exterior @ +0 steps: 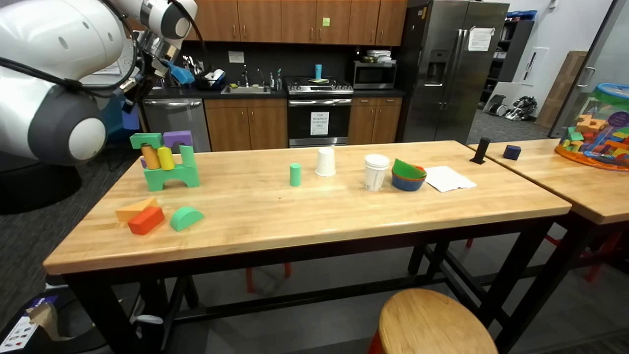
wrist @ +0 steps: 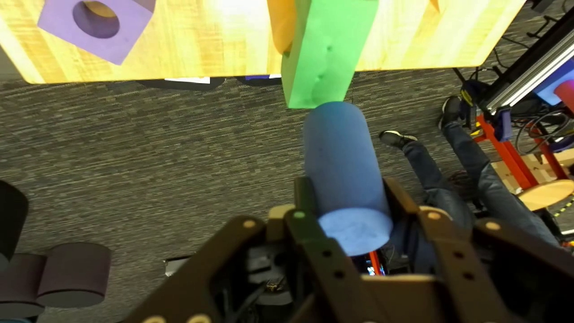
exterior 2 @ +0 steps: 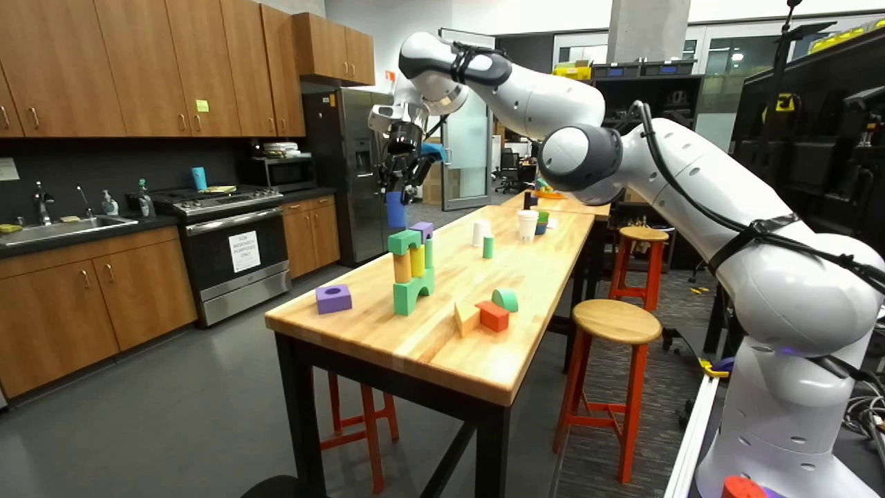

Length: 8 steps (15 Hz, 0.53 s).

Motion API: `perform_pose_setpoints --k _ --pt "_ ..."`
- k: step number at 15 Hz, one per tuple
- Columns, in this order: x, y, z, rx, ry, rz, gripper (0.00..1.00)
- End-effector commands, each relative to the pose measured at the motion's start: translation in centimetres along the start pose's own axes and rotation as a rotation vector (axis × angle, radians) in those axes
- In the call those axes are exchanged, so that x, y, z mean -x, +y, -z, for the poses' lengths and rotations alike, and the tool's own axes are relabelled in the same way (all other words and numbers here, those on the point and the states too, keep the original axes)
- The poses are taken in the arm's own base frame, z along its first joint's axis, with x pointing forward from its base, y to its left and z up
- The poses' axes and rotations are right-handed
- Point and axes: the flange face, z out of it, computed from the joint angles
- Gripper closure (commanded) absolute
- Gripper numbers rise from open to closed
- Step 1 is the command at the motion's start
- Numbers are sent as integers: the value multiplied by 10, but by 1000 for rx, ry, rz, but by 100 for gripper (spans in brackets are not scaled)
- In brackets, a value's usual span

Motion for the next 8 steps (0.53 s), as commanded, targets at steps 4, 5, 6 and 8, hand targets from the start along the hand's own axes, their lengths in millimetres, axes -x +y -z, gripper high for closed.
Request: perform_pose_setpoints --k 4,5,6,8 --pt "1 -3 4 7 -2 -9 84" --pt "2 -3 5 7 -3 -11 84" --pt "3 -3 5 7 -3 -12 84" --pt "4 -2 4 5 -8 -14 84"
